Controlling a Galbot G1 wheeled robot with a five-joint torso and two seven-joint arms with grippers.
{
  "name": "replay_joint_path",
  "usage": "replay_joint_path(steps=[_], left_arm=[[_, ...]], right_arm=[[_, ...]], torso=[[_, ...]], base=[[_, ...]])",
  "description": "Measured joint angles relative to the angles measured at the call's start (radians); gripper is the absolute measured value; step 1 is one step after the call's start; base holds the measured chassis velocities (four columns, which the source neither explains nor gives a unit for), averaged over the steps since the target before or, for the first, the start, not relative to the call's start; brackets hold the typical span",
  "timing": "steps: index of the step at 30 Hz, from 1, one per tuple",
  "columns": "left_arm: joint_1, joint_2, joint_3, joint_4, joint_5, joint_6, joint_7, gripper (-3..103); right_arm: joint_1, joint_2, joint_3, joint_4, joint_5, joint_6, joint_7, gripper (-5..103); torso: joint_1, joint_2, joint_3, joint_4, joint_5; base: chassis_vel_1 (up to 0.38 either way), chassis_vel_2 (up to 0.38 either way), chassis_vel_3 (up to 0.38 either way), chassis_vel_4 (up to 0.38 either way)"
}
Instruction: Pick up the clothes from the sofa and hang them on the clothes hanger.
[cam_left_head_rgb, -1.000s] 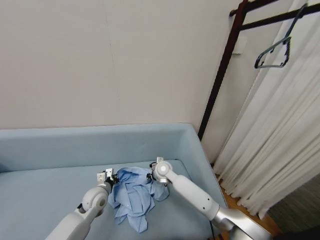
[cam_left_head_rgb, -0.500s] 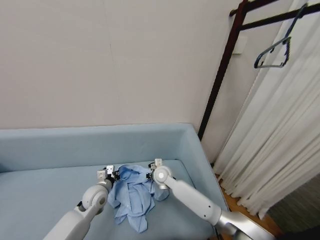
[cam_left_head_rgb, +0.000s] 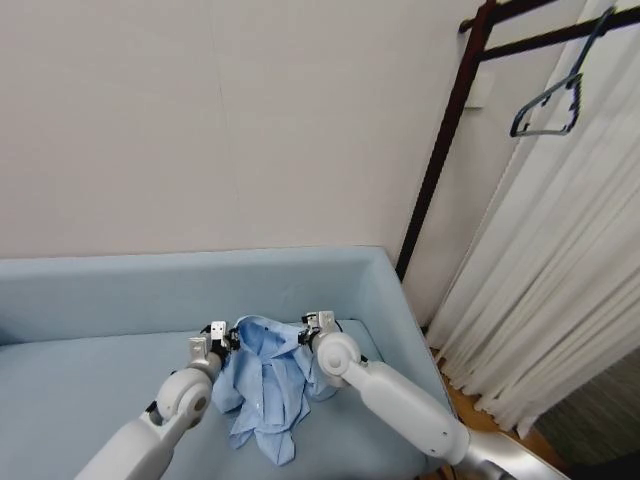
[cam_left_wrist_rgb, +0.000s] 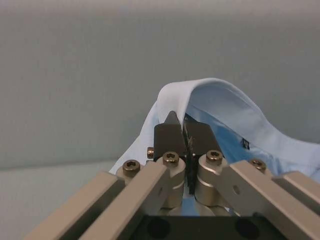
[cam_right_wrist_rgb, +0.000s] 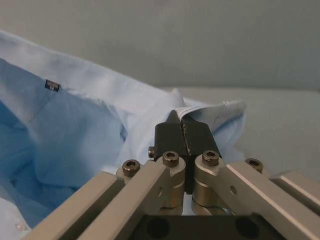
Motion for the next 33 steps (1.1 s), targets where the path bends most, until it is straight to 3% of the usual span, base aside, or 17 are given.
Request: replay_joint_path(steps=[10, 14, 21, 28, 31, 33], left_arm=[[0.04, 0.092, -0.13, -0.133, 0.005, -0.078, 0.11, 0], [0.059, 0.11, -0.156, -0.145, 0.008, -0.094, 0.131, 0], [0.048, 0.129, -0.167, -0.13, 0.019, -0.132, 0.158, 0], [0.036, 0.137, -0.159, -0.127, 0.019, -0.142, 0.172, 0], [0.032, 0.137, -0.157, -0.116, 0.019, -0.152, 0.188, 0], [0.027, 0.137, -0.153, -0.111, 0.019, -0.156, 0.192, 0]], right_arm=[[0.065, -0.081, 0.057, 0.165, 0.004, -0.003, -0.044, 0], [0.025, -0.118, 0.054, 0.196, -0.005, -0.011, -0.073, 0], [-0.123, -0.159, 0.03, 0.228, -0.114, -0.016, -0.126, -3], [-0.182, -0.161, 0.024, 0.24, -0.134, -0.026, -0.133, 19], [-0.204, -0.164, 0.025, 0.249, -0.129, -0.027, -0.138, 35], [-0.209, -0.164, 0.026, 0.251, -0.122, -0.026, -0.136, 40]], torso=[[0.0, 0.0, 0.0, 0.0002, -0.0001], [0.0, 0.0, 0.0, 0.0001, -0.0001], [0.0, 0.0, 0.0, -0.0001, 0.0001], [0.0, 0.0, 0.0, 0.0001, 0.0], [0.0, 0.0, 0.0, 0.0001, -0.0001], [0.0, 0.0, 0.0, 0.0001, -0.0001]], base=[[0.0, 0.0, 0.0, 0.0], [0.0, 0.0, 0.0, 0.0], [0.0, 0.0, 0.0, 0.0], [0.0, 0.0, 0.0, 0.0], [0.0, 0.0, 0.0, 0.0], [0.0, 0.0, 0.0, 0.0]])
